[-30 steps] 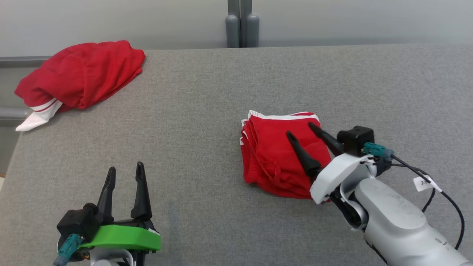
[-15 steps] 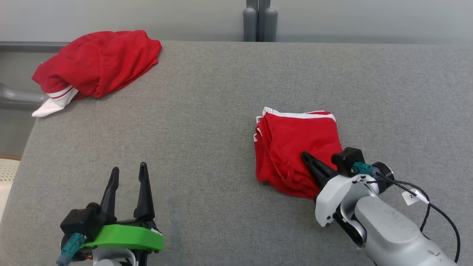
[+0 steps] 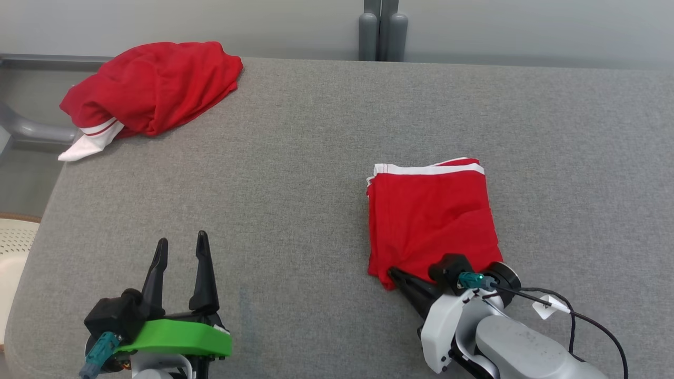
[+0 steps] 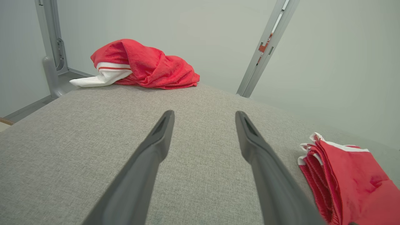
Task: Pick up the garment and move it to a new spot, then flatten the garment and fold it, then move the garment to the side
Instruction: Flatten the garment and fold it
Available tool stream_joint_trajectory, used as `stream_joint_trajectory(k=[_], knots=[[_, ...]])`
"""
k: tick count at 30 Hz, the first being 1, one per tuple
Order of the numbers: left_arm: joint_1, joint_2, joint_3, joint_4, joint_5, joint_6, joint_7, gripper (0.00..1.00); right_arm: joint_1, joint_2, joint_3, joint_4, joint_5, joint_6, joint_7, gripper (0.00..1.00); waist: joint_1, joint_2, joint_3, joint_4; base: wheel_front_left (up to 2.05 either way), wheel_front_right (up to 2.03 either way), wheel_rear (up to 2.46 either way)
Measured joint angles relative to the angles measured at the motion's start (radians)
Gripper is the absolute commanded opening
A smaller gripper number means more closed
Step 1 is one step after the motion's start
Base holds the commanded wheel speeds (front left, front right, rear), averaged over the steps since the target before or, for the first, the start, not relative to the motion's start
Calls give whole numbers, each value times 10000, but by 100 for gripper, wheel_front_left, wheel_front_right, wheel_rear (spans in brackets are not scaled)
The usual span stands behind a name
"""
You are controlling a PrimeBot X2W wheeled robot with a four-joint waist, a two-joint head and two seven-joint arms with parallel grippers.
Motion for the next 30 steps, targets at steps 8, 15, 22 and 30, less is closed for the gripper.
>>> stream_joint_trajectory(k=[8, 15, 22, 30], knots=[[5, 0, 17, 25, 0, 0, 0, 100, -230, 115, 550, 408, 209, 0, -10, 0, 0, 0, -61, -79, 0, 0, 0], [58, 0, 90, 96, 25, -2, 0, 100, -206, 73, -477, -650, -477, 0, -10, 67, 0, 0, -233, -287, 0, 0, 0], [87, 0, 90, 125, 343, -82, -2, 100, 755, 109, -2767, -2178, -1570, 0, -12, 100, 0, 0, -550, -595, 0, 0, 0], [87, -2, 36, 81, 656, -88, 0, 100, 2345, 587, -5967, -3430, -2748, 0, -12, 100, 0, 0, -967, -1019, 0, 0, 0]])
